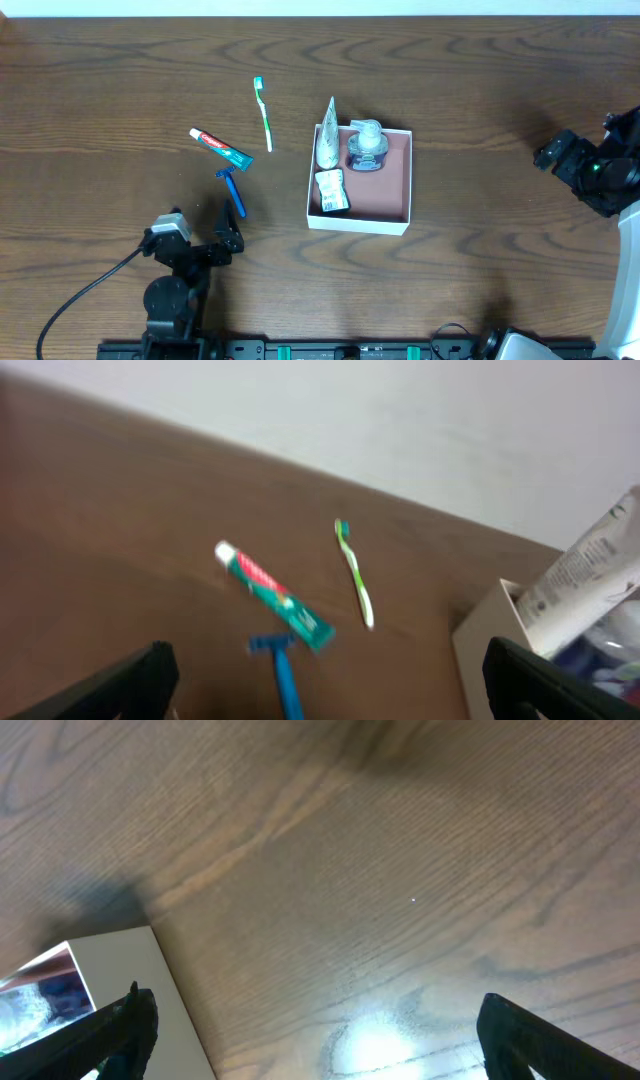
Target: Pack container
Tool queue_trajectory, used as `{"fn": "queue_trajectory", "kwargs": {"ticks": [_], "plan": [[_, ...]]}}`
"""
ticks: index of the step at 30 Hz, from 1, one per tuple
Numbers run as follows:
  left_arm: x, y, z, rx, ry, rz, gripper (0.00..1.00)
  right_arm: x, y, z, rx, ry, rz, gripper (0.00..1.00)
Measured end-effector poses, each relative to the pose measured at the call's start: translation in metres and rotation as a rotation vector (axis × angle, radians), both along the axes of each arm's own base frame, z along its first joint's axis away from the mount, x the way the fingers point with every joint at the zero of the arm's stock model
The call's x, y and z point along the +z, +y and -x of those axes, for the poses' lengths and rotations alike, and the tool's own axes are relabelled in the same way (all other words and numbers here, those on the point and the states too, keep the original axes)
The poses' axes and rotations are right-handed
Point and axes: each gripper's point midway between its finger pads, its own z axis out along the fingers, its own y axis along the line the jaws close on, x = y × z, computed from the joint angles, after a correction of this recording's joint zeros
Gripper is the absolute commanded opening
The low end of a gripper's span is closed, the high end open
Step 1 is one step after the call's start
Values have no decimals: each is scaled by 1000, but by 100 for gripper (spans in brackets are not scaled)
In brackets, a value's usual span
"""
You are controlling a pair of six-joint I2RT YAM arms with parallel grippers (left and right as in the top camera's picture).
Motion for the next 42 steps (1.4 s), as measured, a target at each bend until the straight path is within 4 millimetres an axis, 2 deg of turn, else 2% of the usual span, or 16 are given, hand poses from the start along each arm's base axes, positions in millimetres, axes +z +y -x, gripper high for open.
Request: {"fn": "queue_trajectory", "kwargs": {"ticks": [4, 9, 13, 14, 18, 20, 29, 36, 42], "plan": [[9, -2, 4, -1, 133, 48, 98, 0, 0, 0, 0, 0, 0, 99], [43, -5, -5, 4, 374, 55, 98, 0, -1, 1, -4, 2, 6, 99], [62, -14, -31, -32, 573, 45, 98, 0, -2, 1, -5, 2, 9, 99], [65, -18, -42, -50, 654, 40, 98, 0, -2, 1, -5, 2, 9, 99], [64, -25, -73, -76, 777, 41, 98, 0, -2, 1, -5, 2, 9, 99], [57, -28, -88, -82, 820, 43, 98, 0, -2, 1, -5, 2, 10, 99], [-20, -33, -124, -84, 1006, 48, 98, 0, -2, 1, -5, 2, 10, 99], [-46, -32, -166, 17, 952, 157, 98, 0, -2, 1, -5, 2, 10, 99], [-77, -16, -171, 234, 991, 261, 97, 0, -2, 1, -5, 2, 10, 99]]}}
